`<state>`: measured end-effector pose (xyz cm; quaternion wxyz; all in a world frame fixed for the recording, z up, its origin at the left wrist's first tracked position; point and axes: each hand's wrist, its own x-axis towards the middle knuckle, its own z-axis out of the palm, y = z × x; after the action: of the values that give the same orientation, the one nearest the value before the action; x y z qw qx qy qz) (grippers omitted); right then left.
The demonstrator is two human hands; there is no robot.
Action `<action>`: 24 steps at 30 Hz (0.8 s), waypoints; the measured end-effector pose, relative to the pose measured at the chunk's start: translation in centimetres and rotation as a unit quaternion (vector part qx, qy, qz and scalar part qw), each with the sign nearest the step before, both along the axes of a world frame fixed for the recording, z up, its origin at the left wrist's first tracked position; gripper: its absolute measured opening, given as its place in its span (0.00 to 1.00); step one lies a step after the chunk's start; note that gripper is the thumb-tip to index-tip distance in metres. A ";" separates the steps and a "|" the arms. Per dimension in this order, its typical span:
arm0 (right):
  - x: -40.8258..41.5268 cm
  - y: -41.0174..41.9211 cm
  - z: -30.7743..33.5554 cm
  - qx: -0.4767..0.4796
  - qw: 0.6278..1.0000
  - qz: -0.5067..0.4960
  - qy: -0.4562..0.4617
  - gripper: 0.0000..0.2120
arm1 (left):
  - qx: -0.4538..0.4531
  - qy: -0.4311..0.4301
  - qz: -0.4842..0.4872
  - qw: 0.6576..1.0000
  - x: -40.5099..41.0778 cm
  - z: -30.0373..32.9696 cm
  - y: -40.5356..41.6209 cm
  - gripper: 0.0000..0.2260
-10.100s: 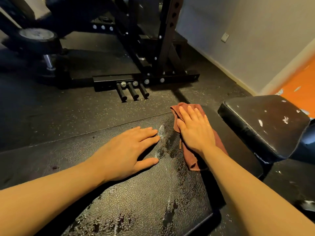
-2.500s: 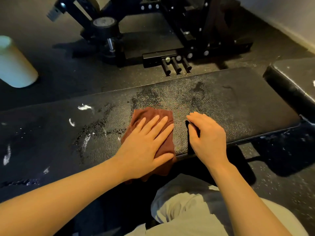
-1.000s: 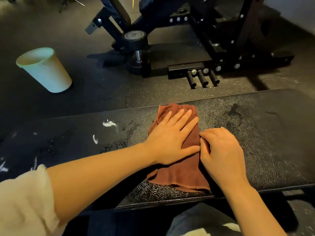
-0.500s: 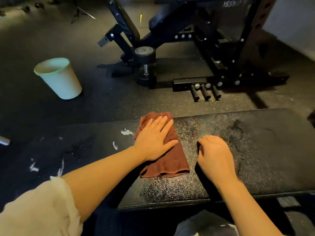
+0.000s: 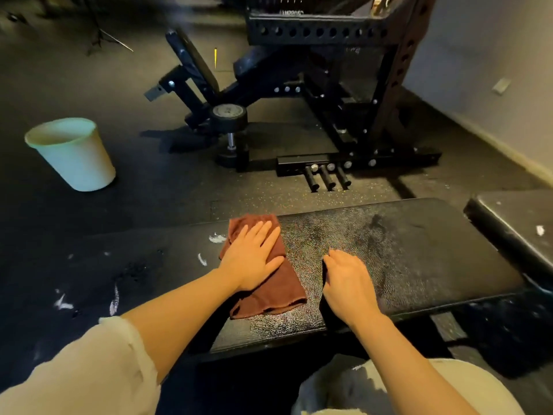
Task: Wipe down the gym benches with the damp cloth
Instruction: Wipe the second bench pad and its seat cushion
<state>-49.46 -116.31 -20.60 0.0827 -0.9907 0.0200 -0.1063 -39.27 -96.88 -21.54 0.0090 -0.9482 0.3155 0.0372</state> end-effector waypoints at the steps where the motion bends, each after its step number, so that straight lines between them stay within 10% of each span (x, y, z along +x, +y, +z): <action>1: -0.4 0.3 -0.1 0.000 1.000 0.002 0.004 0.13 | 0.004 -0.002 0.014 1.000 0.2 -0.1 0.1 0.35; 24: -5.1 -0.1 -1.0 0.020 0.999 0.049 0.000 0.23 | -0.039 -0.003 0.027 0.999 -8.3 -0.5 -5.7 0.35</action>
<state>-54.60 -116.44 -21.59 0.1076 -0.9886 -0.0263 -0.1020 -47.61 -102.60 -22.04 -0.0284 -0.9561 0.2907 0.0219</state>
